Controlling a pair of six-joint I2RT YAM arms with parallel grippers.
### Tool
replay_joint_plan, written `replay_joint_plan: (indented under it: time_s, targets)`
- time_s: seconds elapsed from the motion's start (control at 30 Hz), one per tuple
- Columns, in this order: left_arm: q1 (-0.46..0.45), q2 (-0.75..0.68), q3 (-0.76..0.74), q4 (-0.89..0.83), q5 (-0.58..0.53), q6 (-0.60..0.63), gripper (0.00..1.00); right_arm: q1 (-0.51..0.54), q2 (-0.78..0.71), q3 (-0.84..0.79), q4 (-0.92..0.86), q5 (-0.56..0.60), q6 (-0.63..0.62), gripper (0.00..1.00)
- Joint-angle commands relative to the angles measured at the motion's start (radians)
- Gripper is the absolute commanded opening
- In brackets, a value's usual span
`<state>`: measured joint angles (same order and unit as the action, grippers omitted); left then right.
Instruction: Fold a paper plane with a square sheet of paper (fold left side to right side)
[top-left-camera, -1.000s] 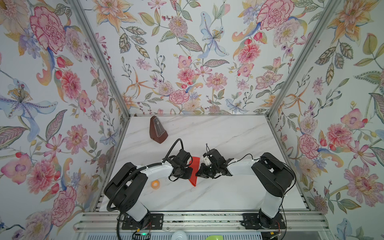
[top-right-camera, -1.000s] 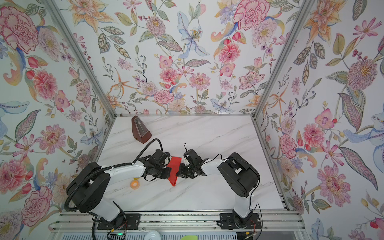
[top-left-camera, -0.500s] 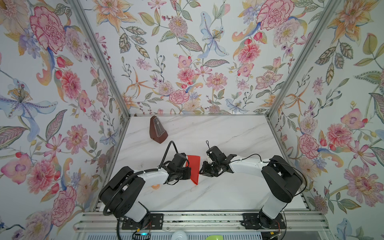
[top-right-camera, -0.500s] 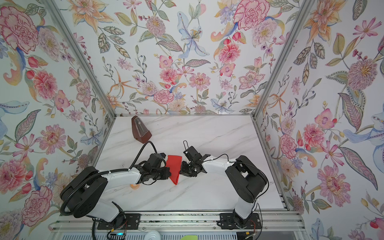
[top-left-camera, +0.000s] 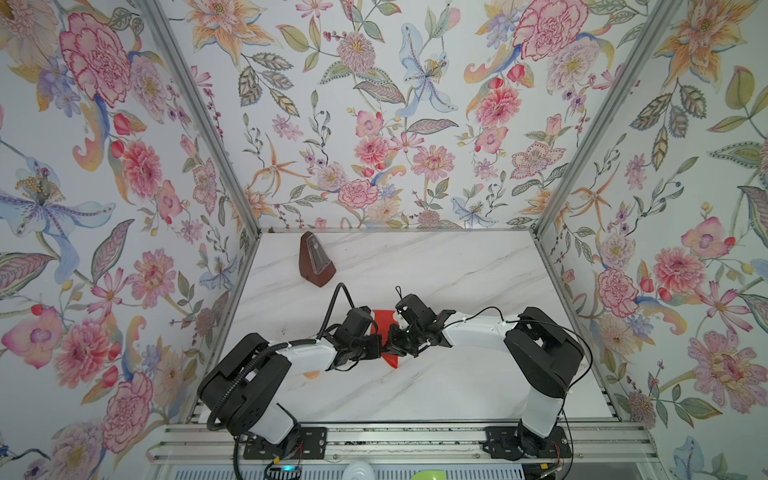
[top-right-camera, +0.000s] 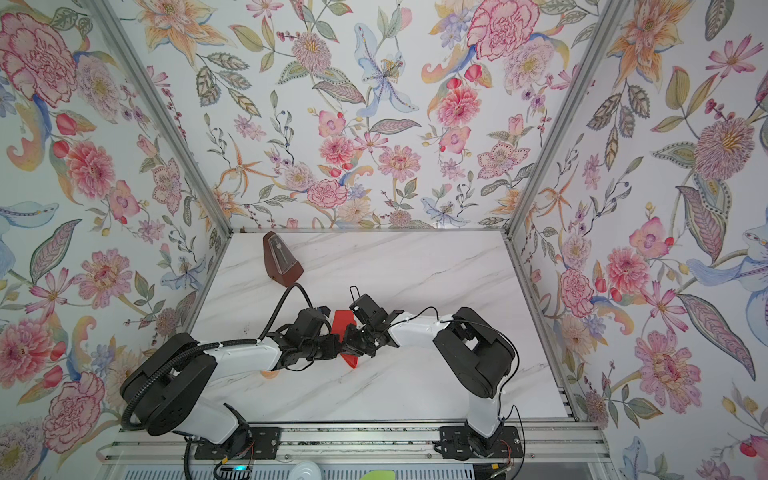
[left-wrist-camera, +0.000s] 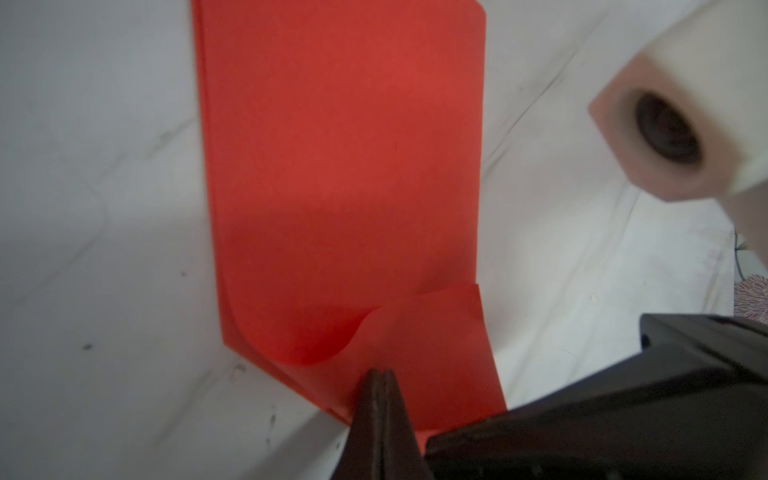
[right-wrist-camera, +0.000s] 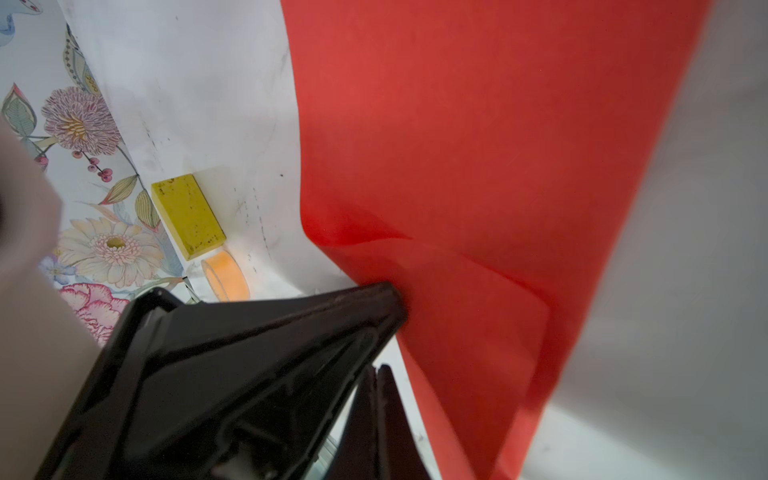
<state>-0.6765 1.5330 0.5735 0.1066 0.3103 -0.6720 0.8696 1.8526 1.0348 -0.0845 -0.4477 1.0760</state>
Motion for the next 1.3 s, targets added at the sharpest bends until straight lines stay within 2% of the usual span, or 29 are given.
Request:
replay_joint_plan:
  time_s: [0.0, 0.6, 1.27]
  targets:
    - [-0.009, 0.038, -0.042, -0.097, -0.02, -0.004, 0.0, 0.004, 0.026, 0.03, -0.005, -0.015, 0.009, 0.0]
    - [-0.007, 0.039, -0.034, -0.128, -0.045, 0.007, 0.0, 0.003, 0.043, -0.07, -0.029, -0.016, -0.008, 0.0]
    - [0.0, 0.038, -0.036, -0.16, -0.061, 0.022, 0.0, 0.041, -0.062, -0.265, -0.042, 0.004, 0.025, 0.0]
